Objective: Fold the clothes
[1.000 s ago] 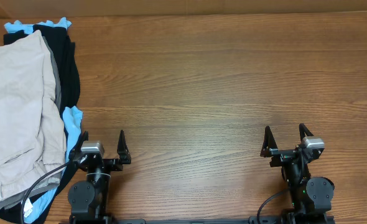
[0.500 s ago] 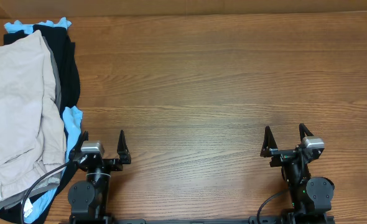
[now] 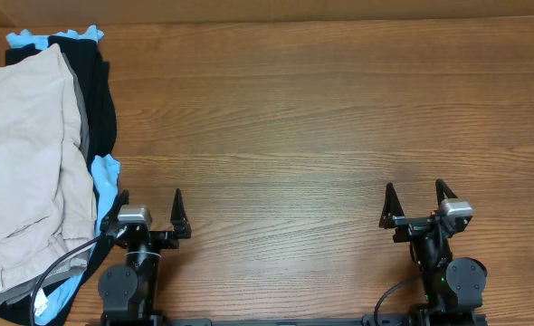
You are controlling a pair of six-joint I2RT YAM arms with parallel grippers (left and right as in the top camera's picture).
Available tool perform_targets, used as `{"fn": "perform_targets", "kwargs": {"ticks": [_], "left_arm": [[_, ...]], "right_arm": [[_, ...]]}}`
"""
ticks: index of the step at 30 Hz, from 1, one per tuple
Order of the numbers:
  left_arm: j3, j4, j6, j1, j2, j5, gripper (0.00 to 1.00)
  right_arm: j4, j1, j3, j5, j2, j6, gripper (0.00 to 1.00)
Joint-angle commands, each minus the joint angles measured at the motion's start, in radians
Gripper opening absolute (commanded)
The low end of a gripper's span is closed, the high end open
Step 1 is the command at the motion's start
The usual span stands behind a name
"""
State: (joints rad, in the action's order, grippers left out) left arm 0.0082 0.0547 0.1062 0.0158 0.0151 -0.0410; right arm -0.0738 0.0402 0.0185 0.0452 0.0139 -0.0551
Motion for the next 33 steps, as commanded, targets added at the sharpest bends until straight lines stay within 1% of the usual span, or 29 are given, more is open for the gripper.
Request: {"fn": "perform_targets", "kwargs": {"ticks": [1,9,15,27,30,33], "left_arm": [[0.0,-0.038,0.015,0.008,-0.011,-0.065,1.0],[0.056,-0.018,0.019,0.008,-0.008,-0.061,1.0],[0.085,-0.011,0.018,0.008,0.026,-0.053,1.0],[0.132,-0.029,0.018,0.008,0.152,-0.053,1.0],[0.186,-0.029,0.018,0.008,0.194,-0.053,1.0],[0.254,-0.02,0.018,0.008,0.266,-0.053,1.0]], "right_arm": [[0.024,0.005,-0.01,0.001,-0.011,0.0,1.0],[0.096,0.005,-0.01,0.0,-0.011,0.0,1.0],[0.097,0.005,-0.01,0.0,-0.011,0.0,1.0],[0.109,0.005,-0.01,0.001,-0.011,0.0,1.0],[0.111,0.004,0.016,0.0,-0.011,0.014,1.0],[0.11,0.004,0.055,0.0,-0.01,0.064,1.0]]}}
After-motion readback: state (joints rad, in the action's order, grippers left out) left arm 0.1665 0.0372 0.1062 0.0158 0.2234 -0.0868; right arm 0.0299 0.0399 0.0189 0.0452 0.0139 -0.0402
